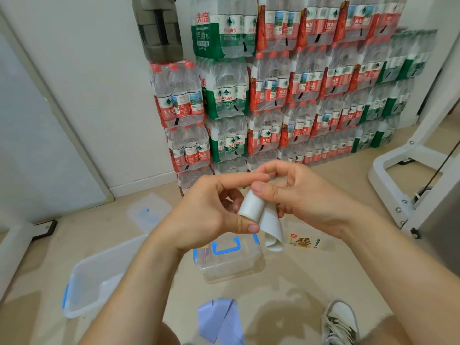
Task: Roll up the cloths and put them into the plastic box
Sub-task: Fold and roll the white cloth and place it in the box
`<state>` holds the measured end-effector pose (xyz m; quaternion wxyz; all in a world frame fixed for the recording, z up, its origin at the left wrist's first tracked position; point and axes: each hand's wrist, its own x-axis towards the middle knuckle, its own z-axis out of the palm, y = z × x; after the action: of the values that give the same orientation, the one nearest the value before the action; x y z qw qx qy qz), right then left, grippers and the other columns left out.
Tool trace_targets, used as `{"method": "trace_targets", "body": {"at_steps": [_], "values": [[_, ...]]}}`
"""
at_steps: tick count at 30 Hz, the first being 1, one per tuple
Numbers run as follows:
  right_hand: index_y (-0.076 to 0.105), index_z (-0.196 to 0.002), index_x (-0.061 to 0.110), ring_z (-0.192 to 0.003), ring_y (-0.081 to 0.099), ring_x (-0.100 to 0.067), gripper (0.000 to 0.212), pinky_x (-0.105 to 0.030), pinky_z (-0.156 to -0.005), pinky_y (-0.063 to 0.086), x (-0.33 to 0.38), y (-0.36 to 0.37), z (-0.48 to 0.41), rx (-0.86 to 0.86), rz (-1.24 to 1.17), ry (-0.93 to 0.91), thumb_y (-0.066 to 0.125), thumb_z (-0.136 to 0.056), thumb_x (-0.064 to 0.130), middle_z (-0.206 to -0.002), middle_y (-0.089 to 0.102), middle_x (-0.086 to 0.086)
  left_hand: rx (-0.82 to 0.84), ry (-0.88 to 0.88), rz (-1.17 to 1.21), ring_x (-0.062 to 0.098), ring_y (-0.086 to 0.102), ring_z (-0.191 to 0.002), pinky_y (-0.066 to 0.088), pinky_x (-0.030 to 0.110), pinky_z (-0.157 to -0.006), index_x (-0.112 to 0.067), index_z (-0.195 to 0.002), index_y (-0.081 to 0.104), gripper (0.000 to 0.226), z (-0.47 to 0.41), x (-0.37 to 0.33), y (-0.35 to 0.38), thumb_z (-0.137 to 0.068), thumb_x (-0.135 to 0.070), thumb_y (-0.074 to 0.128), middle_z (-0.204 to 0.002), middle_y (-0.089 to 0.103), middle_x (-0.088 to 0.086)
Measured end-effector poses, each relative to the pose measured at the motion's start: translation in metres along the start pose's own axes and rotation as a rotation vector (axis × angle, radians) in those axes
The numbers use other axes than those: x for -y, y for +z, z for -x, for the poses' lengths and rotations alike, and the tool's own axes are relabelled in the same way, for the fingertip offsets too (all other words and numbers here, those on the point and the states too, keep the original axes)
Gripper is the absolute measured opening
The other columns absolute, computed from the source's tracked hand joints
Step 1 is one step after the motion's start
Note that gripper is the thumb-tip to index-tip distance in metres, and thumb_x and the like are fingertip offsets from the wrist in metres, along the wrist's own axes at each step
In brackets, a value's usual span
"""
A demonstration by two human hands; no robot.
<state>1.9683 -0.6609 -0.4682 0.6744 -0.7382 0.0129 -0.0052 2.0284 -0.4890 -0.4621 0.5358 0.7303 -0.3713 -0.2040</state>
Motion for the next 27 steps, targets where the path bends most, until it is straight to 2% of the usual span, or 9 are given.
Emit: {"method": "trace_targets", "body": {"at_steps": [3,6,9,12,16,18,22,24,27], "values": [[0.055,-0.104,0.014,-0.069,0.057,-0.022,0.038,-0.026,-0.056,0.045,0.003,-0.004,0.000,0.023,-0.181,-0.032,0.071,-0.072,0.026,-0.077,0.067,-0.012,0.054,0.046,0.191,0.051,0.049,-0.110,0.045,0.064,-0.092,-0.029,-0.127,0.059,0.072,0.001,0.001,0.000,-0.062,-0.006,0.081,-0.124,0.060,0.018],[0.055,-0.104,0.015,-0.068,0.059,-0.020,0.035,-0.024,-0.056,0.048,0.004,-0.007,0.002,0.087,-0.291,-0.036,0.071,-0.074,0.021,-0.080,0.064,-0.013,0.084,0.061,0.326,0.046,0.049,-0.120,0.043,0.060,-0.099,-0.022,-0.130,0.056,0.077,0.002,0.004,-0.001,-0.059,-0.022,0.087,-0.131,0.059,0.010],[0.053,-0.105,0.014,-0.066,0.061,-0.018,0.029,-0.023,-0.056,0.050,0.003,-0.006,0.002,0.128,-0.339,-0.041,0.063,-0.078,0.015,-0.080,0.062,-0.013,0.045,0.052,0.437,0.029,0.060,-0.114,0.049,0.042,-0.093,-0.020,-0.123,0.061,0.073,0.002,0.004,0.001,-0.056,-0.029,0.088,-0.122,0.066,0.009],[0.054,-0.104,0.015,-0.065,0.058,-0.017,0.028,-0.022,-0.056,0.048,0.003,-0.005,0.001,0.128,-0.335,-0.023,0.064,-0.078,0.017,-0.080,0.060,-0.012,-0.002,0.088,0.411,0.029,0.066,-0.103,0.053,0.038,-0.086,-0.021,-0.114,0.068,0.069,0.000,0.004,0.002,-0.049,-0.024,0.091,-0.110,0.071,0.011],[0.055,-0.108,0.015,-0.070,0.055,-0.021,0.035,-0.024,-0.056,0.045,0.002,-0.008,0.001,0.110,-0.184,0.017,0.068,-0.075,0.022,-0.088,0.057,-0.018,-0.047,0.061,0.229,0.036,0.058,-0.094,0.048,0.059,-0.089,-0.025,-0.106,0.072,0.064,0.002,0.000,-0.001,-0.047,-0.004,0.086,-0.108,0.065,0.029],[0.055,-0.110,0.013,-0.075,0.060,-0.023,0.039,-0.027,-0.061,0.048,0.001,-0.011,0.002,0.101,-0.106,0.021,0.070,-0.074,0.023,-0.090,0.065,-0.017,-0.055,0.029,0.168,0.036,0.055,-0.090,0.044,0.065,-0.088,-0.027,-0.105,0.073,0.065,0.004,-0.004,-0.003,-0.047,0.001,0.084,-0.109,0.057,0.039],[0.052,-0.117,0.006,-0.085,0.060,-0.029,0.050,-0.044,-0.080,0.040,0.001,-0.013,0.003,0.123,-0.045,0.025,0.072,-0.073,0.017,-0.091,0.069,-0.021,-0.052,0.024,0.119,0.032,0.054,-0.085,0.046,0.064,-0.086,-0.030,-0.104,0.073,0.066,0.007,-0.007,-0.003,-0.047,0.002,0.084,-0.108,0.055,0.041],[0.054,-0.114,0.008,-0.085,0.060,-0.029,0.047,-0.046,-0.083,0.040,0.001,-0.013,0.003,0.129,-0.042,0.027,0.072,-0.071,0.010,-0.093,0.067,-0.024,-0.066,0.026,0.118,0.031,0.054,-0.085,0.046,0.063,-0.086,-0.031,-0.103,0.073,0.066,0.007,-0.007,-0.003,-0.047,0.002,0.084,-0.109,0.055,0.041],[0.057,-0.104,0.016,-0.081,0.061,-0.025,0.039,-0.043,-0.082,0.044,0.001,-0.013,0.002,0.137,-0.064,0.038,0.071,-0.069,0.006,-0.087,0.067,-0.016,-0.082,0.028,0.115,0.027,0.053,-0.082,0.049,0.059,-0.083,-0.030,-0.103,0.072,0.066,0.006,-0.006,-0.004,-0.046,0.002,0.083,-0.106,0.055,0.041]]}}
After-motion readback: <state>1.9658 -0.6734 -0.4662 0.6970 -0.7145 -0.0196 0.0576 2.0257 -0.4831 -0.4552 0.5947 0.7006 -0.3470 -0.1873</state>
